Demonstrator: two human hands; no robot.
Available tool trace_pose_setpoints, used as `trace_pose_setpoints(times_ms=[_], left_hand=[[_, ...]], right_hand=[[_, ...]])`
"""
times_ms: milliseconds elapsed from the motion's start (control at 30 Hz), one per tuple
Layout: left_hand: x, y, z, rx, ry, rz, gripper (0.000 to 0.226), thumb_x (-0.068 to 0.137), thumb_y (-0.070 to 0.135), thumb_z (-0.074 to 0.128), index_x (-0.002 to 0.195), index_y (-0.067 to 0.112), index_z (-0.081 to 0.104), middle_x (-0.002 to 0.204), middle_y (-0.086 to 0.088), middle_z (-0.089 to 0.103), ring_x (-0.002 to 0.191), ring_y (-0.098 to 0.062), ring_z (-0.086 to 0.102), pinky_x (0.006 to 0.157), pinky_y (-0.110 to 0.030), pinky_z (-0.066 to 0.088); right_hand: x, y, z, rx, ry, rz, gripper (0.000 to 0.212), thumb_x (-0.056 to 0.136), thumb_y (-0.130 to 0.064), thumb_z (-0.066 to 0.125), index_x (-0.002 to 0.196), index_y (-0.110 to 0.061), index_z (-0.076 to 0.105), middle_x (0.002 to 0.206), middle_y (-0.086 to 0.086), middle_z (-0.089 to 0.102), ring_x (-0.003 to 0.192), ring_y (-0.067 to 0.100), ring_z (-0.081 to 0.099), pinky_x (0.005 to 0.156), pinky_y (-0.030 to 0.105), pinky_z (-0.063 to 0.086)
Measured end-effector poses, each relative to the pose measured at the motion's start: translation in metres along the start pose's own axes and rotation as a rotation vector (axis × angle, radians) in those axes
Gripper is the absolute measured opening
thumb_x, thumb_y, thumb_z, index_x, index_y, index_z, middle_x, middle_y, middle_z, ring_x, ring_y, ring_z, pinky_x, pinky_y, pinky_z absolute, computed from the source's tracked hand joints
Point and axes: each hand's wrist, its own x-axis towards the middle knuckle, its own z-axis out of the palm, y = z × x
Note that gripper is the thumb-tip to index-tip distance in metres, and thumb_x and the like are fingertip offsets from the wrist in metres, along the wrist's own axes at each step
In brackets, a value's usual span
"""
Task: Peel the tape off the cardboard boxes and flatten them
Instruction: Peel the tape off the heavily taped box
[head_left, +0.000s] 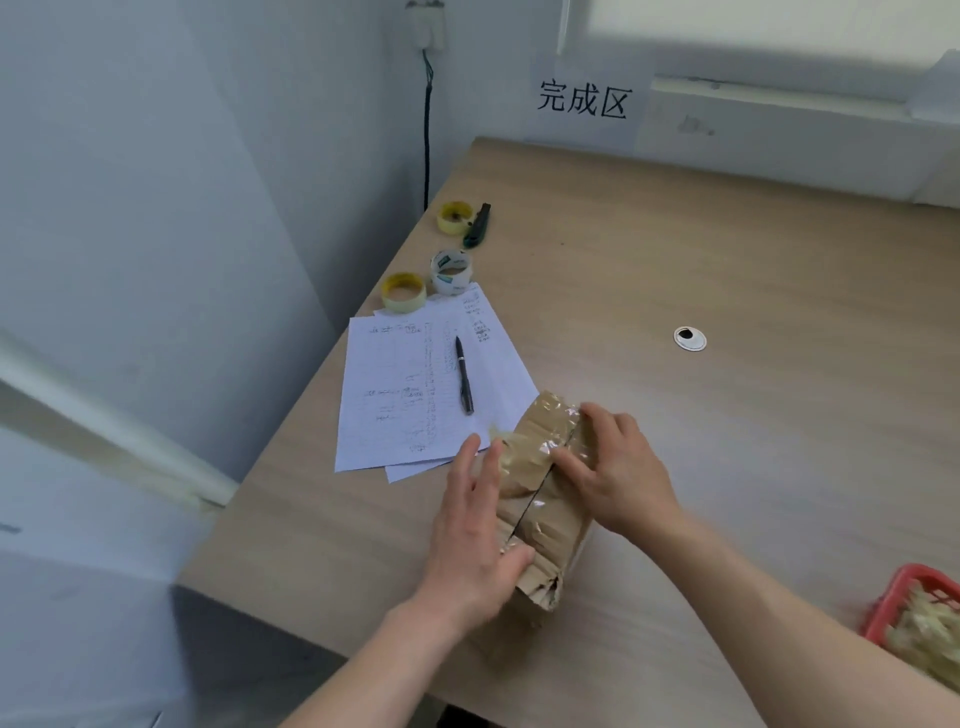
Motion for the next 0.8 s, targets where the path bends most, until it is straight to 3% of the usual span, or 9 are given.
trace_pose_setpoints(times_ms=[67, 167, 300, 433, 500, 567, 667, 733, 800], left_hand=[[0.002, -0.001, 0.0, 0.025, -0.082, 0.061, 0.113, 0.078, 0.023, 0.075, 0.148, 0.052, -0.01, 0.158, 0.023, -0.021, 0.149, 0.001, -0.008, 0.122, -0.04, 0.021], [0.013, 0.003, -0.003, 0.1, -0.214, 0.104, 0.115, 0.079, 0.018, 0.073, 0.147, 0.051, -0.013, 0.158, 0.024, -0.024, 0.15, -0.002, -0.013, 0.124, -0.039, 0.013], [0.031, 0.019, 0.0, 0.184, -0.309, 0.109, 0.11, 0.08, 0.008, 0.069, 0.154, 0.043, -0.005, 0.163, 0.02, -0.009, 0.151, -0.006, -0.005, 0.124, -0.037, 0.009], [0.04, 0.039, 0.014, 0.147, -0.379, 0.103, 0.11, 0.081, 0.002, 0.066, 0.154, 0.042, -0.007, 0.161, 0.017, 0.013, 0.151, -0.015, 0.008, 0.123, -0.035, 0.012], [0.042, 0.044, 0.02, 0.15, -0.391, 0.109, 0.112, 0.081, 0.001, 0.064, 0.151, 0.046, -0.01, 0.158, 0.017, 0.02, 0.15, -0.018, 0.011, 0.123, -0.036, 0.014], [0.043, 0.046, 0.024, 0.158, -0.39, 0.125, 0.112, 0.079, -0.001, 0.062, 0.146, 0.05, -0.011, 0.15, 0.033, 0.016, 0.151, -0.018, 0.009, 0.124, -0.035, 0.011], [0.04, 0.047, 0.025, 0.184, -0.38, 0.11, 0.112, 0.079, 0.001, 0.061, 0.14, 0.058, -0.014, 0.131, 0.051, -0.006, 0.152, -0.012, 0.001, 0.123, -0.028, 0.006], [0.035, 0.044, 0.025, 0.186, -0.345, 0.08, 0.111, 0.082, 0.004, 0.063, 0.14, 0.06, -0.014, 0.139, 0.046, 0.001, 0.152, -0.01, -0.001, 0.123, -0.03, 0.007], [0.032, 0.042, 0.028, 0.173, -0.309, 0.059, 0.113, 0.083, 0.005, 0.065, 0.139, 0.059, -0.017, 0.155, 0.029, 0.017, 0.152, -0.01, 0.003, 0.123, -0.031, 0.01]], right_hand=[[-0.012, 0.011, -0.002, -0.028, 0.035, 0.054, 0.062, 0.082, -0.071, 0.053, 0.133, -0.039, 0.038, 0.12, 0.0, 0.051, 0.113, 0.026, 0.054, 0.089, 0.039, 0.045], [-0.035, 0.029, -0.014, -0.08, 0.082, 0.119, 0.064, 0.08, -0.077, 0.044, 0.129, -0.037, 0.036, 0.115, 0.003, 0.057, 0.107, 0.032, 0.058, 0.084, 0.041, 0.045], [-0.061, 0.048, -0.032, -0.255, 0.086, 0.175, 0.063, 0.084, -0.075, 0.041, 0.134, -0.038, 0.032, 0.115, 0.003, 0.062, 0.109, 0.031, 0.059, 0.087, 0.044, 0.043], [-0.073, 0.051, -0.046, -0.169, 0.251, -0.053, 0.067, 0.083, -0.058, 0.056, 0.141, -0.026, 0.046, 0.14, 0.011, 0.048, 0.129, 0.032, 0.045, 0.102, 0.048, 0.036], [-0.07, 0.041, -0.045, -0.11, 0.224, -0.145, 0.073, 0.073, -0.066, 0.055, 0.133, -0.023, 0.057, 0.14, 0.009, 0.049, 0.128, 0.028, 0.047, 0.103, 0.046, 0.037], [-0.062, 0.031, -0.042, -0.096, 0.19, -0.117, 0.067, 0.069, -0.07, 0.059, 0.119, -0.025, 0.064, 0.127, 0.002, 0.058, 0.118, 0.025, 0.053, 0.1, 0.042, 0.038], [-0.048, 0.025, -0.038, -0.064, 0.182, -0.09, 0.025, 0.081, -0.051, 0.069, 0.089, -0.027, 0.067, 0.098, -0.006, 0.063, 0.098, 0.022, 0.056, 0.088, 0.035, 0.037], [-0.044, 0.028, -0.039, 0.091, 0.154, -0.064, 0.018, 0.087, -0.036, 0.068, 0.074, -0.026, 0.063, 0.083, -0.009, 0.061, 0.085, 0.018, 0.057, 0.076, 0.029, 0.036], [-0.041, 0.036, -0.041, 0.246, 0.137, 0.002, 0.02, 0.09, -0.028, 0.066, 0.071, -0.025, 0.061, 0.076, -0.011, 0.061, 0.078, 0.013, 0.056, 0.067, 0.023, 0.037]])
